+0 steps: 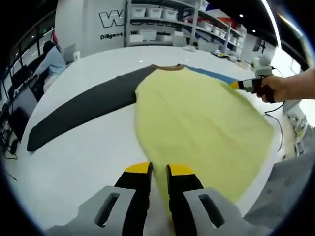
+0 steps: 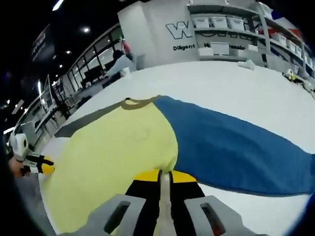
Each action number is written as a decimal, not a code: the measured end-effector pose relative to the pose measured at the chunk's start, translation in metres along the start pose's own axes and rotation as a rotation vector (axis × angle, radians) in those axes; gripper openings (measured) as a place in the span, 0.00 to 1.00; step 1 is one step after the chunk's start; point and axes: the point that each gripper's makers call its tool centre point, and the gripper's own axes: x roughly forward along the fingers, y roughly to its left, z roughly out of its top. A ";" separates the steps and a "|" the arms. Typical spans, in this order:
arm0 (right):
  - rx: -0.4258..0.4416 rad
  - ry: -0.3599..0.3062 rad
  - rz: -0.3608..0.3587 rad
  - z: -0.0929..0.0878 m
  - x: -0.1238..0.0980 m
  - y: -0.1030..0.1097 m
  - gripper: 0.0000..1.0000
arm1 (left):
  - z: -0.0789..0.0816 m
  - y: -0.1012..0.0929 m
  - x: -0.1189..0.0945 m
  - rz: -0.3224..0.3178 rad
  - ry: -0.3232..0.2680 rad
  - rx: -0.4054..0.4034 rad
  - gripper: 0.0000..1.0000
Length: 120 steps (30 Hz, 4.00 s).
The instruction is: Fold the garment on the visible template until the final outline fits inside the template.
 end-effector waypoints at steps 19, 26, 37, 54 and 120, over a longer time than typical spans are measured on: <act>-0.296 0.021 0.107 0.010 -0.006 -0.017 0.13 | -0.001 -0.001 0.001 0.006 0.014 0.030 0.02; -0.421 0.071 0.120 0.000 -0.001 -0.021 0.00 | -0.002 -0.001 0.000 0.008 0.020 0.027 0.02; -0.562 0.079 0.225 0.001 -0.006 -0.038 0.00 | -0.004 0.004 -0.004 0.027 0.032 0.037 0.01; -0.687 0.050 0.347 -0.002 -0.034 0.011 0.03 | -0.009 0.001 -0.008 0.022 0.036 0.033 0.02; -0.659 0.055 0.515 -0.120 -0.142 0.068 0.24 | -0.031 -0.039 -0.054 -0.178 0.022 0.245 0.22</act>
